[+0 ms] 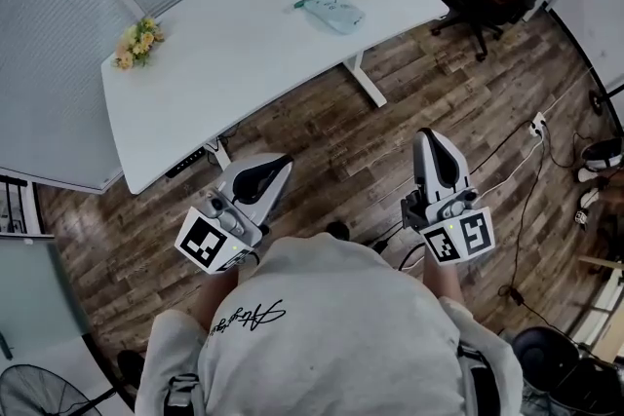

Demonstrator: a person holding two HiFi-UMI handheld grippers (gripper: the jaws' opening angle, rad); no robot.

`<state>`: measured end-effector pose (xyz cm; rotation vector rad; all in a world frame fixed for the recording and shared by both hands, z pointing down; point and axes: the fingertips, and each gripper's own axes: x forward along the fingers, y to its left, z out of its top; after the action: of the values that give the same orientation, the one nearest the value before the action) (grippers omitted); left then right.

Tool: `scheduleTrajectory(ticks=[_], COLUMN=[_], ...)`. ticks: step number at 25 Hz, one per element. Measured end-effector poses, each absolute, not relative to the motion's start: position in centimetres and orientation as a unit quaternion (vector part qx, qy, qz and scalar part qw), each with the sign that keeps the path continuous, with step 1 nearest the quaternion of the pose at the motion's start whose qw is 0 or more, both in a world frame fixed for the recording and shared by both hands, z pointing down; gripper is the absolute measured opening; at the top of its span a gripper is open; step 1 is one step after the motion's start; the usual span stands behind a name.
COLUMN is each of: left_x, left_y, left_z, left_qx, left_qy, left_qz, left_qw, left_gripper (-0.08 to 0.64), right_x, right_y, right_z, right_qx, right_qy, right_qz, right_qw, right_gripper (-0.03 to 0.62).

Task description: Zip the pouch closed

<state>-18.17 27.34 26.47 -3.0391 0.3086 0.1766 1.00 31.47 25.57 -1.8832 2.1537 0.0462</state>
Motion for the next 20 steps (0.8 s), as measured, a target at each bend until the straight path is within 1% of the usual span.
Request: scheduleTrajectory(ticks=[8,12,20], left_x=[-15.1,-14.8,-14.5], left_y=[26.5,26.2,24.4], left_z=[27.0,27.5,26.6], left_qx=[-0.99,-0.99,-0.988], left_qy=[0.125,0.126,0.135], left_qz=[0.06,0.047,0.058], left_qw=[0.037,0.04,0.037], left_gripper=[-0.002,-0.002,-0.002], right_x=[4.1,3.8,3.9], right_y=[29.6,28.9,28.2], right_z=[26.2,26.4,25.8], right_qx=[-0.63,-0.622,-0.615], right_qy=[0.766,0.771,0.78], right_qz=[0.007,0.006,0.02], right_qw=[0.128,0.135,0.118], right_gripper=[0.0,0.0,0.0])
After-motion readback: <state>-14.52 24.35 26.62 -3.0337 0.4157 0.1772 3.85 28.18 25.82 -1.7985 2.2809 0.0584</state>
